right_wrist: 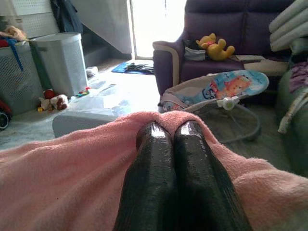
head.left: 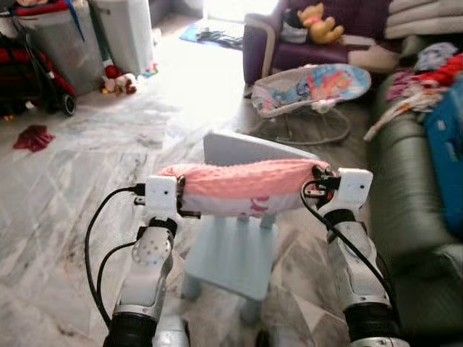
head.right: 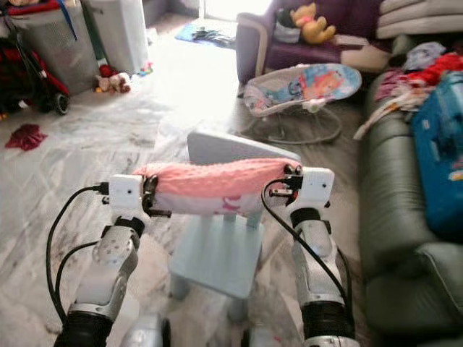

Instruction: Move the pillow to the sofa

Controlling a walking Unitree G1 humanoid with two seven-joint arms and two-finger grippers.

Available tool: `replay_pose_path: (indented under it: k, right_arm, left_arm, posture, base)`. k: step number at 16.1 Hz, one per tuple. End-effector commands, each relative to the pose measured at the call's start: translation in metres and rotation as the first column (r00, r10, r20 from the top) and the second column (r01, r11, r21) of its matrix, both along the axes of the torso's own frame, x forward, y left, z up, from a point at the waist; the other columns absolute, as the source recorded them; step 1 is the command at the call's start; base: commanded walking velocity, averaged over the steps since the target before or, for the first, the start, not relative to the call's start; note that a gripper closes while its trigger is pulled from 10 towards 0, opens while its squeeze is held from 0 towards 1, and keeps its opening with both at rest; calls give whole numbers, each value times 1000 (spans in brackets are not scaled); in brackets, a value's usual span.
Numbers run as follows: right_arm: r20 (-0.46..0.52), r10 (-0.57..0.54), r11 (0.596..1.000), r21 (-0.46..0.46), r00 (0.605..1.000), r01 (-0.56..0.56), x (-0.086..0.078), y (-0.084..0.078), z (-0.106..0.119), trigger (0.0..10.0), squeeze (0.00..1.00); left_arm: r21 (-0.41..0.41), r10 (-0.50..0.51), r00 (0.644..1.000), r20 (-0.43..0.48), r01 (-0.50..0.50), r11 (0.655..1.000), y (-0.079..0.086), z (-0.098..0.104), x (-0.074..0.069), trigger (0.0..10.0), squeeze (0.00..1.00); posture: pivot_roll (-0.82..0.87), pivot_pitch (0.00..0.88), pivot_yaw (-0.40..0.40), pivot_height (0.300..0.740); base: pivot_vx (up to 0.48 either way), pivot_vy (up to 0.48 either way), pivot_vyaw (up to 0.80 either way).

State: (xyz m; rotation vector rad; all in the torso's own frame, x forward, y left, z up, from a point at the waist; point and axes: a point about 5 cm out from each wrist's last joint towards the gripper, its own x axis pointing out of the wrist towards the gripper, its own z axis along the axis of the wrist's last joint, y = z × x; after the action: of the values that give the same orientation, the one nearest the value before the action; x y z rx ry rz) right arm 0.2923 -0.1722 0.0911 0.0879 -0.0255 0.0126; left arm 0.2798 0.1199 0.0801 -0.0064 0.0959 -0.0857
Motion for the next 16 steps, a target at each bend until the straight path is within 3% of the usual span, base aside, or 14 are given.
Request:
replay_pose_path:
  k: [1, 11, 16]
  right_arm:
    - [0, -27, 1000, 6, 1000, 27, 0, -5, 2, 10000, 0]
    - [-9, -43, 999, 29, 999, 43, 2, -7, 3, 10000, 0]
    - [-31, -40, 998, 36, 999, 42, -1, -1, -1, 10000, 0]
  left_arm:
    - [-6, -2, 1000, 8, 2, 1000, -2, 3, 1, 10000, 0]
    - [-5, -16, 1000, 3, 16, 1000, -4, 3, 1, 10000, 0]
    - [-16, -5, 1000, 6, 5, 1000, -1, 6, 1, 10000, 0]
  posture:
    - [4, 0, -9, 740]
    - [9, 0, -17, 740]
    - [9, 0, -7, 740]
  base:
    - [-307, 0, 0]
    - [-299, 0, 0]
    - [0, 0, 0]
